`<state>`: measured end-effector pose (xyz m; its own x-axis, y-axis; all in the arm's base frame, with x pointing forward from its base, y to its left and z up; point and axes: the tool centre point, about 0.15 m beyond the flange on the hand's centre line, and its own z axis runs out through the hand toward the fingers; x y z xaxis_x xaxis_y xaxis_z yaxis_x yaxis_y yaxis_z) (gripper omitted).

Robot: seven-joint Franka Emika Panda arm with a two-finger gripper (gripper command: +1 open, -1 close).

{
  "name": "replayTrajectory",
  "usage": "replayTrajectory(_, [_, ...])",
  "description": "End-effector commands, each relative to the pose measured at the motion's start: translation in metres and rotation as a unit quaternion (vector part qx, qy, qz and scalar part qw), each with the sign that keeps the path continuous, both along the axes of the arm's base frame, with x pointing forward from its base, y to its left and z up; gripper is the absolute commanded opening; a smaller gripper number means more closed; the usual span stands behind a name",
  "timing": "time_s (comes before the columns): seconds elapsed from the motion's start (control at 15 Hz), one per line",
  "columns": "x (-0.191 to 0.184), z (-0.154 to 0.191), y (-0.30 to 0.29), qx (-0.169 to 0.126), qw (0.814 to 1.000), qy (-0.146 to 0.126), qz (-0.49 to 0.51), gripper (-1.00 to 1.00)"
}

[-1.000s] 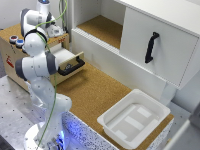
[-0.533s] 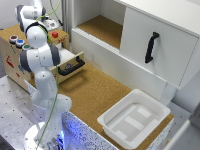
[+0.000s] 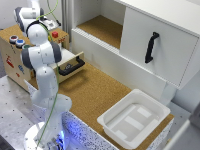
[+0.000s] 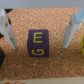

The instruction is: Go towards the purple block and grasp it

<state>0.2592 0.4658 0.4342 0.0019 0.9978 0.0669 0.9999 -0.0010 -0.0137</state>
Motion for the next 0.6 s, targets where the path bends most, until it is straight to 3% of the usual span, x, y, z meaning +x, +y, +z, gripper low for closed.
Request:
replayTrajectory(0.0, [0.007,0.004,0.016,-0.053,0.999,0.0,-0.005,-1.0])
replayTrajectory(0.27, [0.006,0.01,0.009,-0.037,0.999,0.002,-0.023,-1.0])
replayTrajectory(0.53, [0.013,0.045,-0.011,-0.011,0.997,-0.017,-0.079,-1.0])
